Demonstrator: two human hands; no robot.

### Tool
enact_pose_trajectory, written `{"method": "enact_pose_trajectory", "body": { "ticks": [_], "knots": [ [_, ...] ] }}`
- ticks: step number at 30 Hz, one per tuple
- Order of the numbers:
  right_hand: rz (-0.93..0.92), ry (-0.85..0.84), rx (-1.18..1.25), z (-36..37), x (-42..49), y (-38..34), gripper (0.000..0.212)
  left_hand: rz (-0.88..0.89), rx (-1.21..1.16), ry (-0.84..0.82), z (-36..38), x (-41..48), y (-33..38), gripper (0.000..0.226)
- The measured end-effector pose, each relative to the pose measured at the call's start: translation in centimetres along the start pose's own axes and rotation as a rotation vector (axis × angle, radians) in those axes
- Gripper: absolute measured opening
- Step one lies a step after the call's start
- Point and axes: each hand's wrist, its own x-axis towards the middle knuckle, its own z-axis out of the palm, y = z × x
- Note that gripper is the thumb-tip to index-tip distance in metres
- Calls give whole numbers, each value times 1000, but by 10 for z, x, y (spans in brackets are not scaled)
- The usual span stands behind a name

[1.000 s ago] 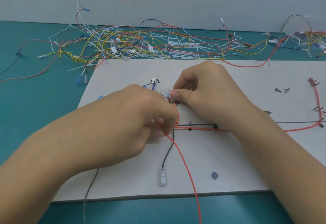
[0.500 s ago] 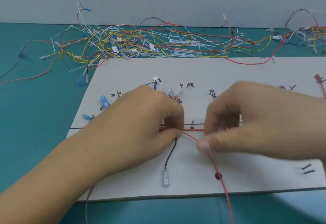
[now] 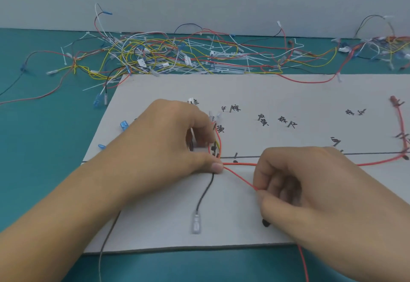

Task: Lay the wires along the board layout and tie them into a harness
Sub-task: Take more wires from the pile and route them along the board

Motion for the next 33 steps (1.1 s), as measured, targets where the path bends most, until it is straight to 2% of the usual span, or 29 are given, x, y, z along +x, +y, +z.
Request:
{"method": "enact_pose_trajectory", "body": {
  "ticks": [5, 10, 13, 17, 20, 25, 29, 33],
  "knots": [
    [77, 8, 182, -7, -11, 6, 26, -34, -9, -15, 1, 1, 0, 22],
    [128, 129, 80, -13, -5, 22, 24, 21, -18, -28, 1, -2, 3, 17],
    [176, 217, 61, -17, 2, 31, 12, 73, -7, -48, 2, -3, 5, 13],
    [211, 265, 11, -20, 15, 46, 19, 98, -13, -60, 5, -2, 8, 18],
    [147, 276, -25, -21, 25, 48, 15, 119, 26, -65, 8, -1, 11, 20],
    [2, 216, -66, -25, 32, 55, 16, 212, 131, -152, 10, 10, 20, 6],
    [-103, 168, -141, -27, 35, 58, 17, 203, 90, -189, 14, 16, 23, 6],
    [-118, 123, -136, -31, 38, 60, 10, 194, 51, -184, 16, 18, 19, 6]
  ]
}}
